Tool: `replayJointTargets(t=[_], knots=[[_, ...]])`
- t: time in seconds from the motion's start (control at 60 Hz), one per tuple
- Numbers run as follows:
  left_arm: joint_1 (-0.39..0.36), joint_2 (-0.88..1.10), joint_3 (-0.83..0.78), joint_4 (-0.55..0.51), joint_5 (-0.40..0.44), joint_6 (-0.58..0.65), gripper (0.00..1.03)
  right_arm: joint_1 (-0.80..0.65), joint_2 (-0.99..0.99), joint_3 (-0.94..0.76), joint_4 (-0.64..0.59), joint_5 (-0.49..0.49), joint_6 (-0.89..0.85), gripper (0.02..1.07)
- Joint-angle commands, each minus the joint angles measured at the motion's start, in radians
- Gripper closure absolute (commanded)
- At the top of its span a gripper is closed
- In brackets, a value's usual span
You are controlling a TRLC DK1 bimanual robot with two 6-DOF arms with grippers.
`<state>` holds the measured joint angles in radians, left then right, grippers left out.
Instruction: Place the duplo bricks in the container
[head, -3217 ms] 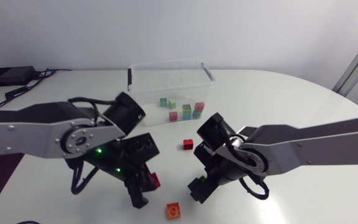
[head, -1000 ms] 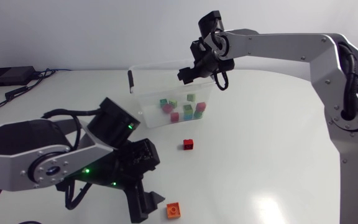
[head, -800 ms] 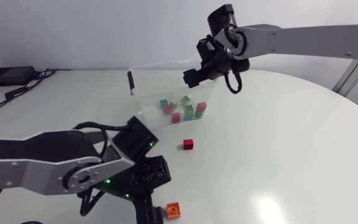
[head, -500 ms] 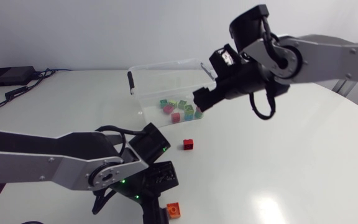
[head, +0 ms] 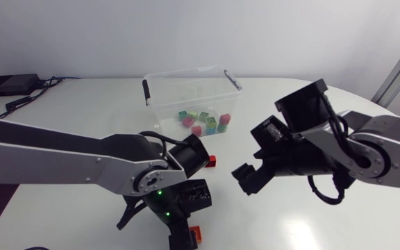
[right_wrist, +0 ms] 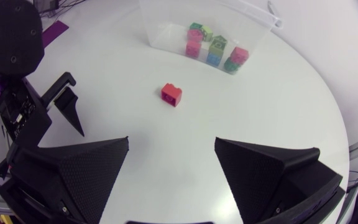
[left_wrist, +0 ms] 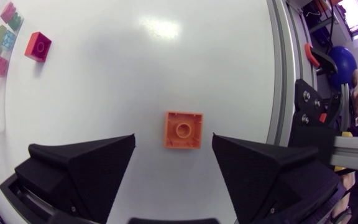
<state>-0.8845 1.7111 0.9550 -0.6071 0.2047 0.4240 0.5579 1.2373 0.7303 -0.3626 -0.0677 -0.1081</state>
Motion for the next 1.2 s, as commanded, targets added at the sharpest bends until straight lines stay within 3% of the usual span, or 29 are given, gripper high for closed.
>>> replayJointTargets(t=[0.0, 0.083, 0.233, 0.45, 0.5, 0.7, 0.967, 1.183], knots=[[-0.018, 0.059, 0.064, -0.056, -0.011, 0.018, 0.25, 0.017, 0.017, -0.031, 0.022, -0.004, 0.025, 0.07], [-0.019, 0.105, 0.116, -0.125, -0.019, 0.022, 0.29, 0.023, 0.016, -0.034, 0.030, -0.011, 0.031, 0.07], [-0.033, 0.151, 0.162, -0.155, -0.033, 0.019, 0.38, 0.028, 0.001, -0.055, 0.037, -0.024, 0.038, 0.07], [-0.054, 0.236, 0.199, -0.155, -0.041, -0.005, 0.82, 0.016, 0.014, -0.066, 0.063, -0.034, 0.031, 0.07], [-0.050, 0.243, 0.208, -0.160, -0.039, -0.004, 0.86, 0.007, 0.051, -0.060, 0.094, -0.034, 0.038, 0.07], [-0.004, 0.111, 0.182, -0.151, -0.007, -0.016, 0.89, -0.032, 0.261, 0.023, 0.154, -0.034, 0.090, 0.07], [0.157, -0.237, 0.156, -0.174, -0.005, -0.027, 0.89, 0.020, 0.487, 0.207, 0.188, -0.003, 0.165, 0.07], [0.326, -0.352, 0.179, -0.059, 0.009, -0.070, 0.89, 0.080, 0.657, 0.360, 0.165, 0.080, 0.197, 0.09]])
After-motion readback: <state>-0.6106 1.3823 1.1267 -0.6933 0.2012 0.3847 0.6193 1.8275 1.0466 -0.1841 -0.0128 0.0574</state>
